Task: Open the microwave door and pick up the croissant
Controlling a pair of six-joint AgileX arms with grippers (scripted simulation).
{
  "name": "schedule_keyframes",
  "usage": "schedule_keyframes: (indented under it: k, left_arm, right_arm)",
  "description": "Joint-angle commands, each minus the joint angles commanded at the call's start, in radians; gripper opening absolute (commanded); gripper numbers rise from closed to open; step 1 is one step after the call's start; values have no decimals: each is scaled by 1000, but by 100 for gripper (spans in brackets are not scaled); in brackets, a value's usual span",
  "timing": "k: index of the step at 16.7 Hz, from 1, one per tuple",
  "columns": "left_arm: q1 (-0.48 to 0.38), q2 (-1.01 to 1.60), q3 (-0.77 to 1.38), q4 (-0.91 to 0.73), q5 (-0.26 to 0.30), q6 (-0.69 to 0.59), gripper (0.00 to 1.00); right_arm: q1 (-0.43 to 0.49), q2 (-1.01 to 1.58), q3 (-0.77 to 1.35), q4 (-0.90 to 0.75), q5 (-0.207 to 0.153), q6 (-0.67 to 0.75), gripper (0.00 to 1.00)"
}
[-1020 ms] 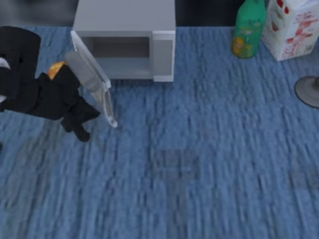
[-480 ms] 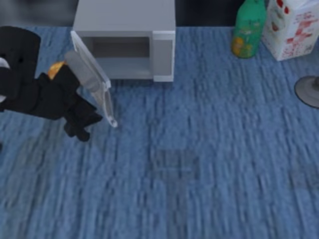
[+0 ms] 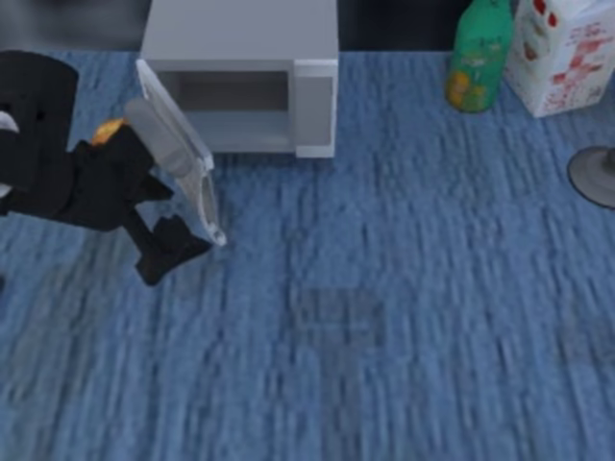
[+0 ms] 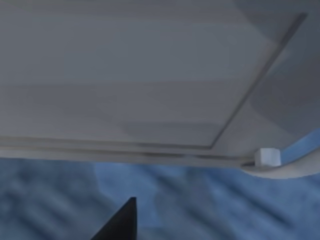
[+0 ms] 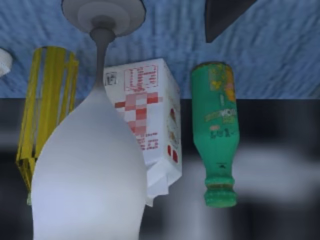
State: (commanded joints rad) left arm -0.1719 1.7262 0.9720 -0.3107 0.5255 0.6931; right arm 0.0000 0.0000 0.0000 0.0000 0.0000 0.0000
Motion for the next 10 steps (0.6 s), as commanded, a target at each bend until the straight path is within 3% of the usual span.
schedule_keyframes:
  k: [10]
  left_arm:
    - [-3, -74, -20, -52, -10, -8, 100]
  right_arm:
    - [0, 0, 0, 0, 0, 0, 100]
